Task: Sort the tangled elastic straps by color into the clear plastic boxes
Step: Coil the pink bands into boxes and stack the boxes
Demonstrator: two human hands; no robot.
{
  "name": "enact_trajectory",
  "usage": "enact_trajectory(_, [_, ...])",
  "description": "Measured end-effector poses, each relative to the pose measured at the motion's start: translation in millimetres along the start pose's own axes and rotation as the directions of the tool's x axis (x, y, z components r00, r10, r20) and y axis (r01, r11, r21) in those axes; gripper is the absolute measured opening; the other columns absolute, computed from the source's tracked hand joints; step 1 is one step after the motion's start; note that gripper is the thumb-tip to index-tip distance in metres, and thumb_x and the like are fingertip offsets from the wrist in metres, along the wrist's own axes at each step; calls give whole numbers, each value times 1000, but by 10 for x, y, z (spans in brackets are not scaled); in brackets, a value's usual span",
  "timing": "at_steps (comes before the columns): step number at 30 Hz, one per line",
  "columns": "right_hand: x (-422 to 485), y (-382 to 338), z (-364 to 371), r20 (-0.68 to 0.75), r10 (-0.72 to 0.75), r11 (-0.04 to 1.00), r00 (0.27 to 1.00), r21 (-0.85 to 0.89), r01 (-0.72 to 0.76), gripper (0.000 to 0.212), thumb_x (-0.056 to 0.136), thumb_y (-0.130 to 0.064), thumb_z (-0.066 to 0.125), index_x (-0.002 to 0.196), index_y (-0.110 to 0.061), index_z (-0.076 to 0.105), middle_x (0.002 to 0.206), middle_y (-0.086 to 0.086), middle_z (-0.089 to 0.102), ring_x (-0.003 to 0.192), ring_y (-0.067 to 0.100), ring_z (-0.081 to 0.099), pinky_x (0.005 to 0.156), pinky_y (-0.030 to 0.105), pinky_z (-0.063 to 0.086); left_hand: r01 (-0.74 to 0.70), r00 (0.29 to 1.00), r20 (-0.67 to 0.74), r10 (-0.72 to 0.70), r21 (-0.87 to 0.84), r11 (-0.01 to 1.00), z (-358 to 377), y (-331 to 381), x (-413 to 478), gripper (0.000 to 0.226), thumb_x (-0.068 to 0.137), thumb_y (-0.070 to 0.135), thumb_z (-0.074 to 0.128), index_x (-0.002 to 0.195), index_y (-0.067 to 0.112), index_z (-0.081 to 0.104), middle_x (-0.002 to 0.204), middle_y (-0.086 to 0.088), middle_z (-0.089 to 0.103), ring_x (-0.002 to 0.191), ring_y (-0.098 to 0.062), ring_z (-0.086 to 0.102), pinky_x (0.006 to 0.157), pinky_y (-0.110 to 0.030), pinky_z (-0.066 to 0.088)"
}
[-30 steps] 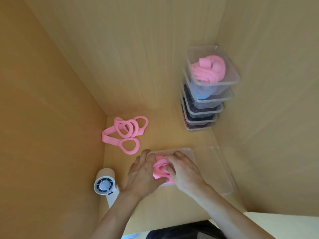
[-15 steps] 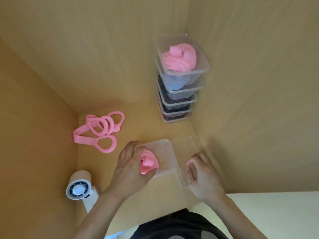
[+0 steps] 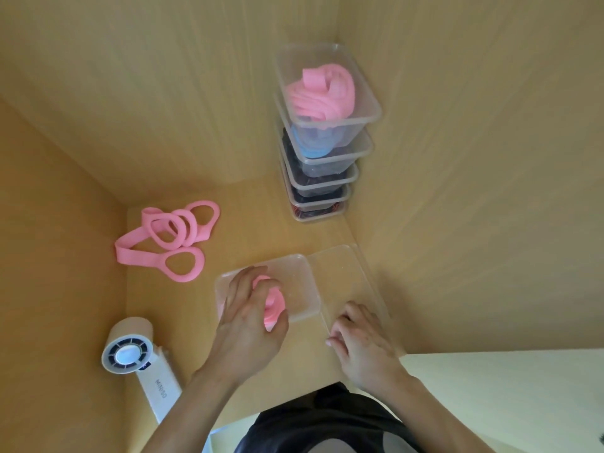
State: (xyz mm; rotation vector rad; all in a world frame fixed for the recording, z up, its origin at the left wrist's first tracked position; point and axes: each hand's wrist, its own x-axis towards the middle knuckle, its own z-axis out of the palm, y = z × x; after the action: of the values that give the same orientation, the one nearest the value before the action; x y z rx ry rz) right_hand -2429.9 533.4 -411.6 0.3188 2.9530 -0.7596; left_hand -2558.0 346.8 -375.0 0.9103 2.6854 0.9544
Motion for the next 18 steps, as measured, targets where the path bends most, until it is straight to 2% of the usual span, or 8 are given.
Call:
enact_trajectory(2, [-9,-13,-72,-81,1,1000,997,-7,-1,15,90,-22,73,82,-15,63,95,-2,50,91,19,55,84,36,50,8,1000,-14,-8,-5,1000,-25,9,6,41,82,17,74,118,27,58,139,11,42,133,-2,26,106,-21,30])
enact_trajectory(3, [-20,-18,-125,-111,10,1000,994,-7,-11,15,90,-21,73,81,-14,63,96,-1,51,90,20,55,83,36,51,8,1000,-20,-8,-12,1000,-35,22,15,41,82,15,74,119,27,59,138,11,43,130,3,24,106,-14,25])
enact_trajectory(5, [-30,-33,-227,-158,42,999,987,36,-37,15,94,-18,68,83,-13,59,102,0,52,91,20,56,86,35,50,0,999,-32,-1,-26,1000,-48,39,42,42,82,12,75,118,25,60,137,12,43,127,4,25,103,-1,17])
enact_trajectory(6, [-37,-43,-277,-179,58,996,982,76,-45,15,95,-16,66,83,-12,57,105,0,51,93,20,56,87,35,50,2,999,-36,-4,-35,999,-53,50,58,42,81,11,75,118,24,60,136,13,42,126,4,26,102,0,15])
enact_trajectory(9, [-58,-79,-443,-223,75,984,972,176,-36,17,97,-11,63,84,-12,51,112,0,51,97,18,57,89,33,50,12,999,-51,-15,-53,999,-61,101,108,43,81,9,75,119,25,60,134,16,42,126,5,27,104,-1,13])
enact_trajectory(12, [-59,-142,-597,-222,52,978,974,210,-4,12,98,-12,60,88,-7,55,116,-3,52,101,17,57,88,31,49,9,998,-68,-13,-58,998,-53,157,145,46,80,6,75,121,21,60,133,11,47,124,1,32,102,3,8])
enact_trajectory(15, [-50,-237,-718,-201,4,971,980,235,45,13,100,-16,57,89,-8,55,120,-10,51,104,15,56,87,29,47,16,996,-89,-24,-91,996,-45,175,156,55,81,4,74,129,21,53,131,16,43,122,2,33,101,2,13])
enact_trajectory(18, [-60,-334,-801,-162,-102,964,981,226,138,16,99,-29,49,91,-16,54,123,-21,48,108,10,54,87,30,48,74,987,-126,-96,-163,984,-42,145,152,73,84,6,71,145,27,34,134,27,33,126,5,30,106,-12,21])
